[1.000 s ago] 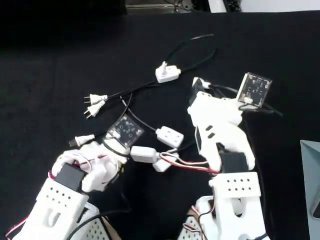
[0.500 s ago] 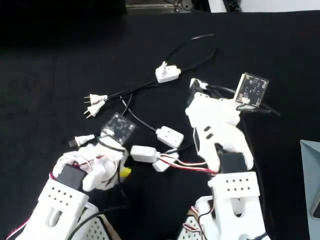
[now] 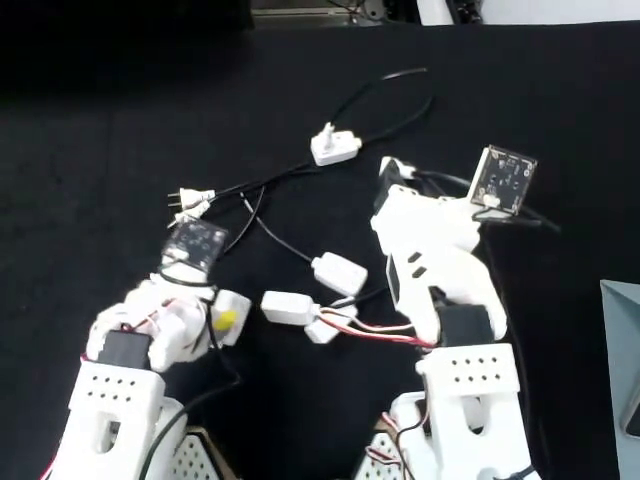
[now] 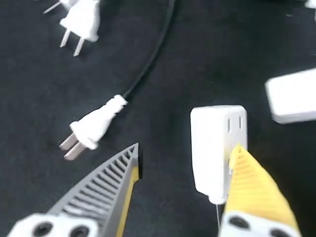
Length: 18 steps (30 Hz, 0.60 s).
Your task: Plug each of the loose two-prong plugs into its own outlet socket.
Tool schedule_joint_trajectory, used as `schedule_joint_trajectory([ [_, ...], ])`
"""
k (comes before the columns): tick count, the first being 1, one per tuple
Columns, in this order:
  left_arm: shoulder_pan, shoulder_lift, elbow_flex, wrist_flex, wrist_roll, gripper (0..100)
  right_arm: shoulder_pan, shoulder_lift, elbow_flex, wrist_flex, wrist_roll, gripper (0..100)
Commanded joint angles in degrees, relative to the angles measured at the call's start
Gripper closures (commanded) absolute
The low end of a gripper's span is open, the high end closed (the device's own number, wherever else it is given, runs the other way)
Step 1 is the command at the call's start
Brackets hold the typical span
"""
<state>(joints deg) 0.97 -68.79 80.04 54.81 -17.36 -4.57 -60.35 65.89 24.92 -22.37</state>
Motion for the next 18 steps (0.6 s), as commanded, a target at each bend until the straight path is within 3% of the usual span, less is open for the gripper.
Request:
schedule_joint_trajectory([
  [1, -3.65, -0.62, -2.42, -0.88, -0.44, 71, -0.62, -0.57, -0.4, -1.23, 0.0, 98.6],
  [10, 1.98, -0.26, -7.78, 6.77, 1.76, 71, -0.62, -0.57, -0.4, -1.23, 0.0, 98.6],
  [18, 2.15, -0.62, 5.05, -4.57, 2.99, 72, -0.62, -0.57, -0.4, -1.23, 0.0, 98.6],
])
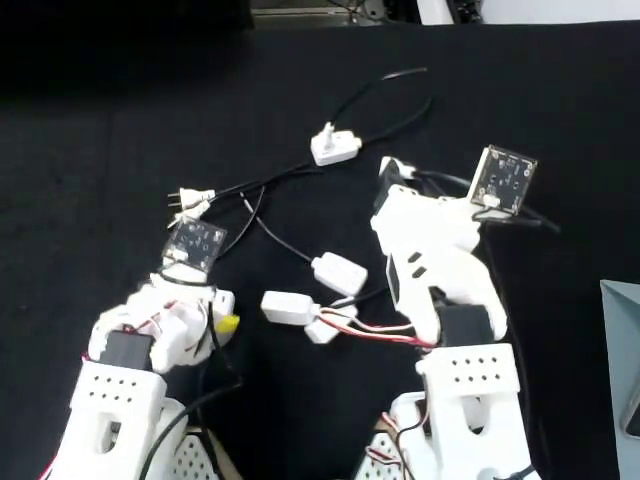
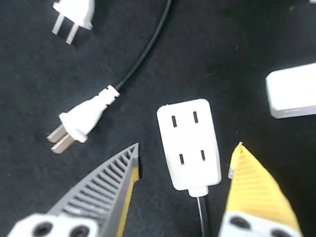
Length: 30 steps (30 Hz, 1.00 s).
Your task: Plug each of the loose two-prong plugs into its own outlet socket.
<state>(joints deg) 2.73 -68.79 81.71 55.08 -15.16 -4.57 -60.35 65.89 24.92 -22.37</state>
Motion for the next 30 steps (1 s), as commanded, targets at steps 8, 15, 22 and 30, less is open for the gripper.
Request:
schedule_joint_trajectory([
  [8, 1.1, -0.35, 4.44, -7.12, 0.53, 86, -0.62, -0.57, -0.4, -1.23, 0.0, 98.6],
  [15, 5.85, -0.53, 4.44, -7.3, -12.04, 90, -0.62, -0.57, -0.4, -1.23, 0.0, 98.6],
  [22, 4.18, -0.7, 0.66, -4.4, -13.36, 79, -0.62, -0.57, -0.4, -1.23, 0.0, 98.6],
  [30, -6.37, -0.09, -6.37, 3.69, -3.43, 69, -0.62, -0.57, -0.31, -1.23, 0.0, 98.6],
])
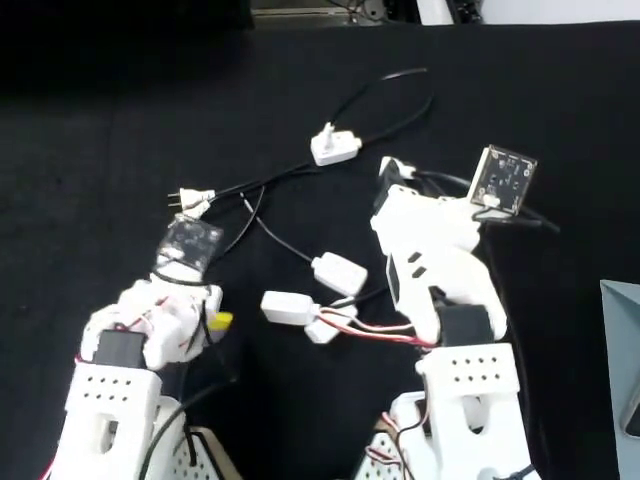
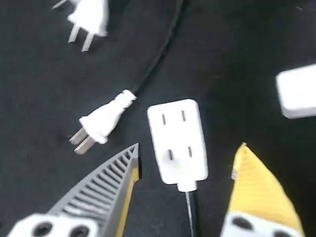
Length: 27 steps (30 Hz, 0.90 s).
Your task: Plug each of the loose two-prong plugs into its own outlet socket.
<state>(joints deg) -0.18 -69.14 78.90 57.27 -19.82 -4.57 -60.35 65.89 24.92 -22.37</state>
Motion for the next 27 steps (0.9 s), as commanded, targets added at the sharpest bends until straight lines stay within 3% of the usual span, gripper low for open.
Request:
schedule_joint_trajectory([
  [1, -3.74, 0.26, -2.68, 1.32, 1.23, 69, -0.62, -0.57, -0.31, -1.23, 0.0, 98.6],
  [10, -2.33, 0.26, 5.05, -5.8, 0.88, 73, -0.62, -0.57, -0.31, -1.23, 0.0, 98.6],
  [27, 0.48, 0.35, 5.14, -5.8, 4.22, 74, -0.62, -0.57, -0.31, -1.14, 0.0, 98.6],
])
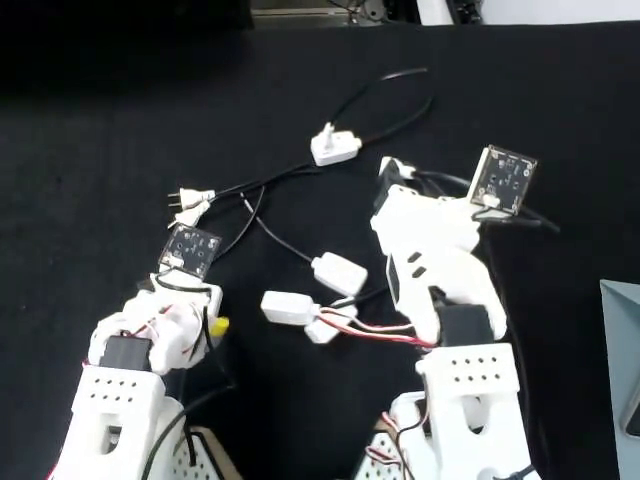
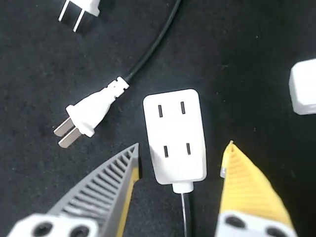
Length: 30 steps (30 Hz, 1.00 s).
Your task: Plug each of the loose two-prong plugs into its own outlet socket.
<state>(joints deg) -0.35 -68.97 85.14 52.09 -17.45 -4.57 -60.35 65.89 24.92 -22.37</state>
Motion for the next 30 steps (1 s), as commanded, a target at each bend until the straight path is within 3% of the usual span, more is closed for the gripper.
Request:
schedule_joint_trajectory([
  [1, 0.57, 0.26, -1.45, -0.44, 2.11, 73, -0.62, -0.57, -0.31, -1.14, 0.0, 98.6],
  [6, 0.4, 5.54, -6.73, 3.96, 2.11, 73, -0.62, -0.57, -0.31, -1.14, 0.0, 98.6],
  [15, 0.66, 30.07, -19.3, 2.81, 4.13, 74, -0.62, -0.57, -0.31, -0.97, 0.0, 98.6],
  [21, 0.75, 39.12, -21.14, -4.92, 3.25, 86, -0.62, -0.57, -0.31, -0.97, 0.0, 98.6],
  [30, 6.9, 40.18, -20.88, -5.54, -10.99, 87, -0.62, -0.57, -0.31, -0.97, 0.0, 98.6],
])
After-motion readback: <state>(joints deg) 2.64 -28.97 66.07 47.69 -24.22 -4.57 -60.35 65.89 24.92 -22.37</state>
